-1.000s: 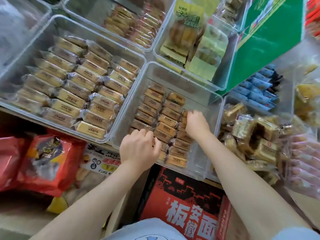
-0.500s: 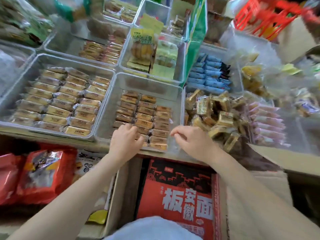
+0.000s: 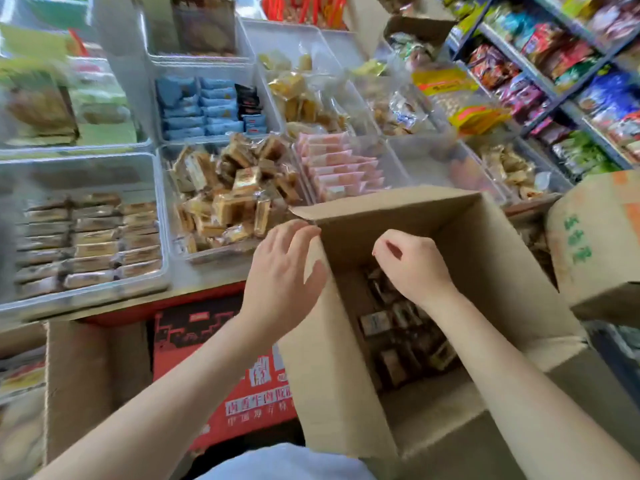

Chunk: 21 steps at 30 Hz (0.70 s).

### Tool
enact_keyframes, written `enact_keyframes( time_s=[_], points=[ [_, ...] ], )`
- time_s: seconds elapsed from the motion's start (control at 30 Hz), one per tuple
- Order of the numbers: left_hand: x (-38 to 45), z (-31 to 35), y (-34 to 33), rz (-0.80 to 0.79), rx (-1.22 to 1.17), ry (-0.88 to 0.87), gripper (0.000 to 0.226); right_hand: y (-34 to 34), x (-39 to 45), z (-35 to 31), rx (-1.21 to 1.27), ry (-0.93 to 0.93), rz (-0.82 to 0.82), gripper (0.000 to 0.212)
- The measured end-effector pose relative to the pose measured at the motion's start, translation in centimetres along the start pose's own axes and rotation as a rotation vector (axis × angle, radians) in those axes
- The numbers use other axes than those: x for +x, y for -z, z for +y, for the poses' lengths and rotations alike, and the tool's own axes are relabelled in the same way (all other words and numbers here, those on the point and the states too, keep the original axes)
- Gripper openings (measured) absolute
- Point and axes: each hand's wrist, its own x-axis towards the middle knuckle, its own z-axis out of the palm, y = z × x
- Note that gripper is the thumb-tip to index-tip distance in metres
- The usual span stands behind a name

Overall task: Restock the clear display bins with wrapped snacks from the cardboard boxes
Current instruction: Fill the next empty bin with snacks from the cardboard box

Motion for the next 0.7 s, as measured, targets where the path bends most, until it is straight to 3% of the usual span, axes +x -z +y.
enact_keyframes(
  time_s=[0.13, 0.27, 0.53, 0.7],
  points=[
    [2.7, 6.2, -4.3, -0.140, 0.305, 0.039, 0.071, 0.2, 2.4, 8.6, -0.151, -0.153, -0.206, 0.021],
    [3.8, 6.9, -7.9, -0.215, 0.583, 0.121, 0.084, -2.1, 6.0, 15.5, -0.223, -0.181, -0.341, 0.023],
    [4.3, 5.7, -8.4, -0.228, 0.609, 0.135, 0.088, -8.0, 8.7, 23.4, -0.507, -0.112, -0.663, 0.058],
    [4.3, 5.7, -8.4, -0.219, 0.613, 0.150, 0.086, -9.6, 7.9, 25.6, -0.669, -0.069, -0.699, 0.061]
  ],
)
